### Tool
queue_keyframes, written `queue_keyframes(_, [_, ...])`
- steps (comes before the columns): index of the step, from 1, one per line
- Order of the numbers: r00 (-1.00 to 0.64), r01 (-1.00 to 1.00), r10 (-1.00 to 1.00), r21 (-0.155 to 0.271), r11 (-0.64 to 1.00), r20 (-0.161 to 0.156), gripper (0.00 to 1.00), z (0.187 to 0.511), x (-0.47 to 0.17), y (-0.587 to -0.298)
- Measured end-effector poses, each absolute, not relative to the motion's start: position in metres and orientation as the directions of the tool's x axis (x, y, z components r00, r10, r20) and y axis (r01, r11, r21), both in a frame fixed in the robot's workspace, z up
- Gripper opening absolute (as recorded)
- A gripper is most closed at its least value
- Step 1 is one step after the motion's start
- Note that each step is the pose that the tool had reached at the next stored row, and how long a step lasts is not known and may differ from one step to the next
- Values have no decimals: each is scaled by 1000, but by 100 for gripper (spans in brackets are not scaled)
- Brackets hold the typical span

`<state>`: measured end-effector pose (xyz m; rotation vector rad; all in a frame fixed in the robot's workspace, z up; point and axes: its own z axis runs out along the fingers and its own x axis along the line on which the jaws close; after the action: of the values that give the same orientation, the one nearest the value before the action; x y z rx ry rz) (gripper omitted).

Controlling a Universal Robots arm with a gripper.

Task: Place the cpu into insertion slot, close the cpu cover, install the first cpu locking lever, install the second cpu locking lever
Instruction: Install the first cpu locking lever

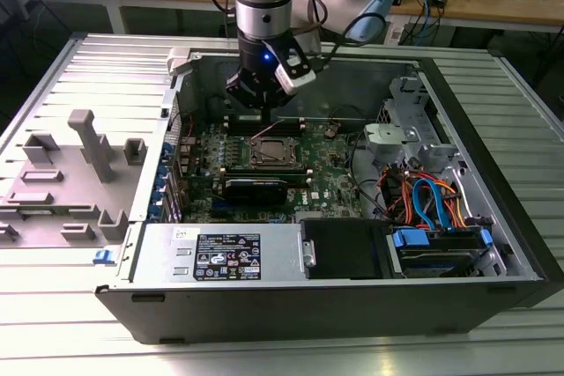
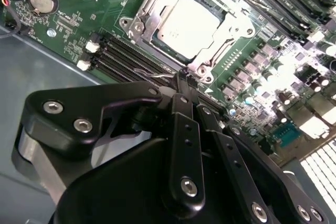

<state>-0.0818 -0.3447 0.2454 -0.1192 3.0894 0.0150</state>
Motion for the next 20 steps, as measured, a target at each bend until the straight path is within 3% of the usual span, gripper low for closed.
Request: queue_keyframes(20, [-996,-77,-77,8,997,-50,11,241,-77,-341])
